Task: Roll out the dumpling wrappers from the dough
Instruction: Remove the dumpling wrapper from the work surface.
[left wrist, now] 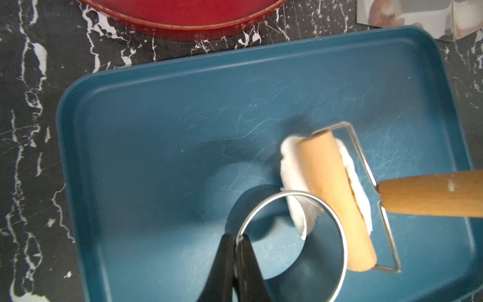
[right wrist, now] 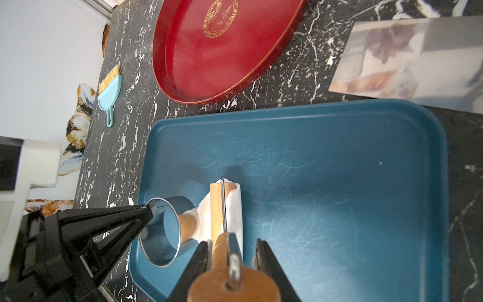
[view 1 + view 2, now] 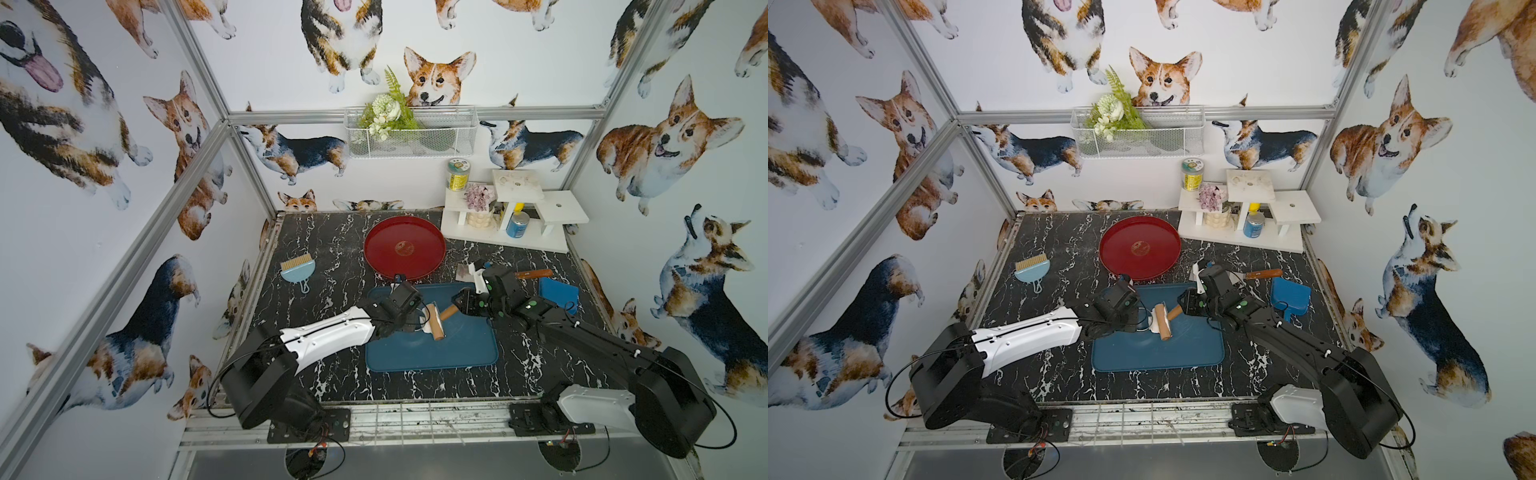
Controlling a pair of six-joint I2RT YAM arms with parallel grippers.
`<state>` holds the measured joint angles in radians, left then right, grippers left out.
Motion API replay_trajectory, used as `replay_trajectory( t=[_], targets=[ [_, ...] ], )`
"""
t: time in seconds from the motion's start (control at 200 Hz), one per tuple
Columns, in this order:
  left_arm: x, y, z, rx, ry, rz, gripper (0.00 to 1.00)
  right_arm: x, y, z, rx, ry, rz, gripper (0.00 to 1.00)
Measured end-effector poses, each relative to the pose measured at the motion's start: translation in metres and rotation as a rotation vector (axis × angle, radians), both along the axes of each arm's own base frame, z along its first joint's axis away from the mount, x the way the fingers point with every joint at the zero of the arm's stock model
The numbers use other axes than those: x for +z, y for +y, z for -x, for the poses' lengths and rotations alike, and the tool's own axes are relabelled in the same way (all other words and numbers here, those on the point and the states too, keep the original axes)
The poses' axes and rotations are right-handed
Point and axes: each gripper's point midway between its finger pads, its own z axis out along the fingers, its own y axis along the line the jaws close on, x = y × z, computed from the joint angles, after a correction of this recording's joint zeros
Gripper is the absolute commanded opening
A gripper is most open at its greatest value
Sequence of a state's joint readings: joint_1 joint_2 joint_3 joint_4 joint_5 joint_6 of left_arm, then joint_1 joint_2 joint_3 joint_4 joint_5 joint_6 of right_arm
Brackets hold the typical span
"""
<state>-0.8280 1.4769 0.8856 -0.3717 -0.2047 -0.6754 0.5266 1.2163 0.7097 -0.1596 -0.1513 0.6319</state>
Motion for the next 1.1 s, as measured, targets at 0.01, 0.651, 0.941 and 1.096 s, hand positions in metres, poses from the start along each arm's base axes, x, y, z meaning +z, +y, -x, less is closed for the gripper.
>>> replay_trajectory(
  t=[0.01, 0.651, 0.941, 1.096],
  targets=[
    [0.000, 0.000, 0.000, 0.000, -0.001, 0.001, 0.00, 0.000, 0.000, 0.000, 0.000, 0.000, 0.000, 0.00],
    [0.001, 0.005, 0.004, 0.002, -0.001, -0.002, 0.00, 0.001, -0.012, -0.001, -0.023, -0.008, 0.029, 0.00],
    [-0.002, 0.004, 0.004, 0.003, 0.004, 0.000, 0.00, 0.001, -0.014, -0.001, -0.018, -0.014, 0.038, 0.00],
    [-0.004, 0.004, 0.004, 0.003, 0.007, -0.003, 0.00, 0.001, -0.017, -0.002, -0.024, -0.010, 0.041, 0.00]
  ],
)
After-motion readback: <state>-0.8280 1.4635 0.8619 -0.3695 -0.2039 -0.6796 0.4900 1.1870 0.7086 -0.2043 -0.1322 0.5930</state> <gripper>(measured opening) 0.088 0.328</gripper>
